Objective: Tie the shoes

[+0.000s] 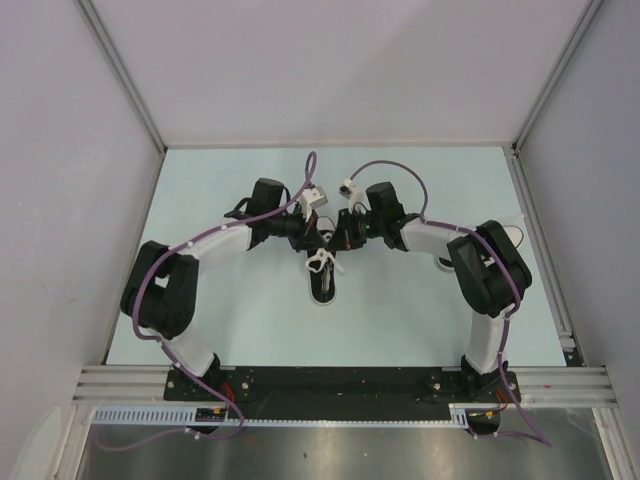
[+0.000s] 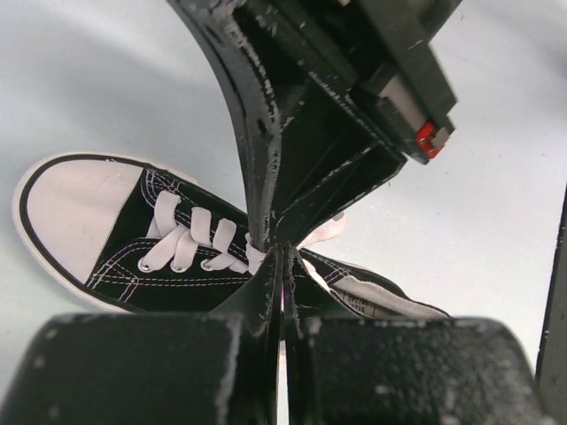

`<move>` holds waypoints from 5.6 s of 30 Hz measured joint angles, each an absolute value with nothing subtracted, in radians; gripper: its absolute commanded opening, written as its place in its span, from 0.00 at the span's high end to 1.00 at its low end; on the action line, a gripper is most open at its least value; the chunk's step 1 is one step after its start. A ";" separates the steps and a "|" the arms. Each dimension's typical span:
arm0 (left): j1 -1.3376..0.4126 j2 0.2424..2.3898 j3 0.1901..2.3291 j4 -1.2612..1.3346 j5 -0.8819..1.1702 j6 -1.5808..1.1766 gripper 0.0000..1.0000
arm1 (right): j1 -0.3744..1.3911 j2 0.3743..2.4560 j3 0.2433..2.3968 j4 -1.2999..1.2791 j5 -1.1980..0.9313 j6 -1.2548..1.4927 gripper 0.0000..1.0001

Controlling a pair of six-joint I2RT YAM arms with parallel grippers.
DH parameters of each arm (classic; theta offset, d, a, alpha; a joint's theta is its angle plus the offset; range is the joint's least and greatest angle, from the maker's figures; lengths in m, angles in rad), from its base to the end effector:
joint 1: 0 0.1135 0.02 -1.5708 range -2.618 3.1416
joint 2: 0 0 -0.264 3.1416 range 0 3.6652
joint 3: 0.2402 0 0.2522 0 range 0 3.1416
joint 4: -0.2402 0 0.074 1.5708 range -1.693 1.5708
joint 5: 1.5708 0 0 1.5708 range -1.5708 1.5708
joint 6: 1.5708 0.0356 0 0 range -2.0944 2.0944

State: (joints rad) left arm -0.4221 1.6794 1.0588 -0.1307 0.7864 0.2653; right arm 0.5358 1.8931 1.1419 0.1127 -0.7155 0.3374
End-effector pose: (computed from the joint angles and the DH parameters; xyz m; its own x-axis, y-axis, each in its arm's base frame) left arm 0.3137 -0.1685 0.2146 -0.4013 0.3833 -0.8319 0.8979 0.3440 -0.2746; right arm 0.3360 0.2266 0.1805 -0.7611 -0.1613 -0.6283 -0.6214 0.4594 0.6347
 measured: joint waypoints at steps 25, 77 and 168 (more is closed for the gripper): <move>-0.324 1.696 1.085 -0.214 0.725 0.297 0.80 | 0.537 1.903 1.142 0.105 -0.704 0.328 1.00; -0.397 1.770 1.107 -0.241 0.798 0.237 0.81 | 0.542 1.901 1.142 0.079 -0.704 0.275 1.00; -0.378 1.741 1.120 -0.178 0.809 0.218 1.00 | 0.707 1.615 1.112 -0.204 -0.315 0.121 0.60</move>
